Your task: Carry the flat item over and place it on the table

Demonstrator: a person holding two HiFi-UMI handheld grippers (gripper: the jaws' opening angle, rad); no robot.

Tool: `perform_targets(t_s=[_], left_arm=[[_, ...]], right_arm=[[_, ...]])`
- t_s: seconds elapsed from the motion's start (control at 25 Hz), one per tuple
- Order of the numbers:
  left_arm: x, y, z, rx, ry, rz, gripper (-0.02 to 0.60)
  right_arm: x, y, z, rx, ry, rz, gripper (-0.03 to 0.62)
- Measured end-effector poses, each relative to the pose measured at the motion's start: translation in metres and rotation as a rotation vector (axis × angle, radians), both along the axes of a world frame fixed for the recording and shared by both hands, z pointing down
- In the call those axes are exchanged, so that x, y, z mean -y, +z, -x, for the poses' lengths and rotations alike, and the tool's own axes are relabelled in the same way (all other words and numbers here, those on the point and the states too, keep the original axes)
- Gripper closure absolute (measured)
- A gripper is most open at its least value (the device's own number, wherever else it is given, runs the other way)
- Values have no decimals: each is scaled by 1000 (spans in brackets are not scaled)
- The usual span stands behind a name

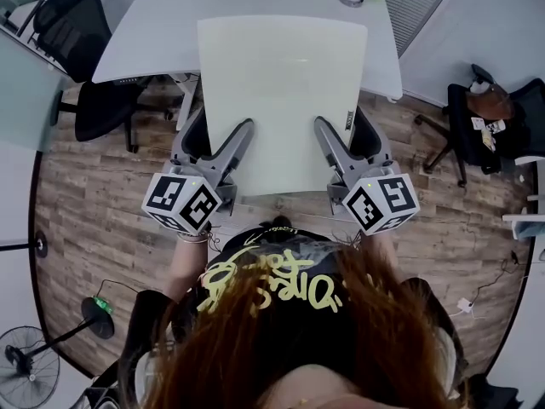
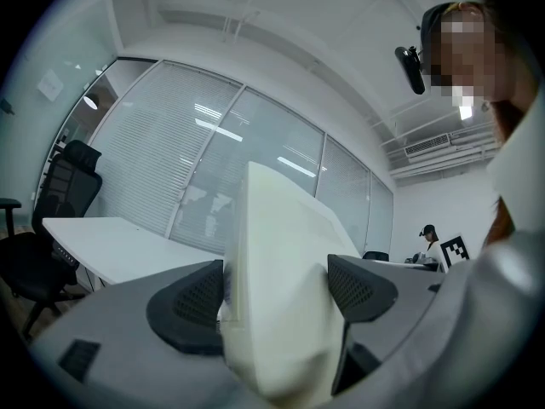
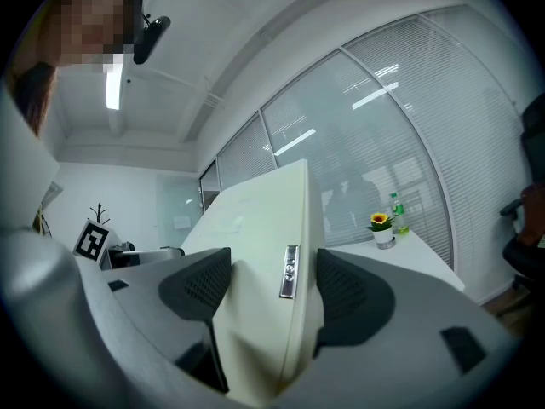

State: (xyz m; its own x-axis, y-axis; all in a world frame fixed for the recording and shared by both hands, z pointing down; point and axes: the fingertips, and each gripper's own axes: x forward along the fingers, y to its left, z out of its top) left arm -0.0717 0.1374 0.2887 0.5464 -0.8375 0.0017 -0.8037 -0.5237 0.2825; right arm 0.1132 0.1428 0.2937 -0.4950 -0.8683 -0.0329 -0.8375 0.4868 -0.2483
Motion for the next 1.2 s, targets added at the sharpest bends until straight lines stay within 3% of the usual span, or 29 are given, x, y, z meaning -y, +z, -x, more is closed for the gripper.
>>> perform_targets(t_s=[0.6,1.2], left_arm=[[-6,6,5,13,-68,17,199],[40,3,7,5,-25,-37,199]], right_arm=[[5,8,5,20,-65,13,289],[44,2,7,-5,-15,-22,289]])
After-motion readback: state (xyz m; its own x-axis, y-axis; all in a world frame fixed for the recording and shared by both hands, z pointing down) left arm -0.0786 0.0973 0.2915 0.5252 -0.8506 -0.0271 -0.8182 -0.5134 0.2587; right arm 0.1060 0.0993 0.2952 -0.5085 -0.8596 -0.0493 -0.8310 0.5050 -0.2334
